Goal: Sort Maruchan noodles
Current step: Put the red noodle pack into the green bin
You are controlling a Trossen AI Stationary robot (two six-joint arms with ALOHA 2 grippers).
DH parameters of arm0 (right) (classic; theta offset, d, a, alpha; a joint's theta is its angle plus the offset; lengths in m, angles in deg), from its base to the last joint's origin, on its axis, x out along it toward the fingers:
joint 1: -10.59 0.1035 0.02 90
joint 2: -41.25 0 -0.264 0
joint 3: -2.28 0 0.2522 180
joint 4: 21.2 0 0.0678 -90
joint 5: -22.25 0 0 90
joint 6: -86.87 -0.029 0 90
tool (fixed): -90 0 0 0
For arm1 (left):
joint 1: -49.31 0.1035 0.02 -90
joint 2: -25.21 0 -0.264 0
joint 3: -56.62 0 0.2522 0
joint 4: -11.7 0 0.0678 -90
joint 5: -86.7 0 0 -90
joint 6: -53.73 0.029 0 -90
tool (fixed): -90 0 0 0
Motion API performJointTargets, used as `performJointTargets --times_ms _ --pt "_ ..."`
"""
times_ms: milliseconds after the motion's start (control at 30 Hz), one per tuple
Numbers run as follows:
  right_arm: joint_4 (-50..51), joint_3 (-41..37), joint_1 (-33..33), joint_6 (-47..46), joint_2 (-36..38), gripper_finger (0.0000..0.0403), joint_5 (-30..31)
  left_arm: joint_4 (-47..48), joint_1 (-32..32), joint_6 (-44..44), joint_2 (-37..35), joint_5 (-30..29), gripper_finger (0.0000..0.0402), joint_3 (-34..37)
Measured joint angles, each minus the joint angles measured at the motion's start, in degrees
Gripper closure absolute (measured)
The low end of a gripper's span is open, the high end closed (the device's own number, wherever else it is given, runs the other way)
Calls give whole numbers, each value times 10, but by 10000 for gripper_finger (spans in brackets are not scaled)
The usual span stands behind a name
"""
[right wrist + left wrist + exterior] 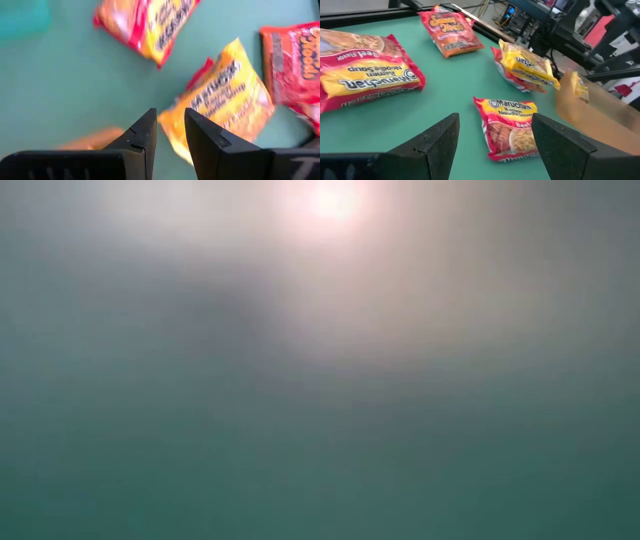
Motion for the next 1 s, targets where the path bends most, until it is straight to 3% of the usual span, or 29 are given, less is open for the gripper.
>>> performJointTargets --times_ms 333,533,900,1000 --pt "-200 -87 -146 91 68 261 -76 14 -5 -5 7 -15 169 -9" --pt "-326 -155 -221 100 63 230 -91 15 -6 -17 67 -15 169 -43" --pt "-379 -206 -248 61 61 237 -130 16 -35 -28 195 115 169 -163" --pt "-378 -207 -247 62 61 243 -96 33 -37 -31 217 125 169 -192"
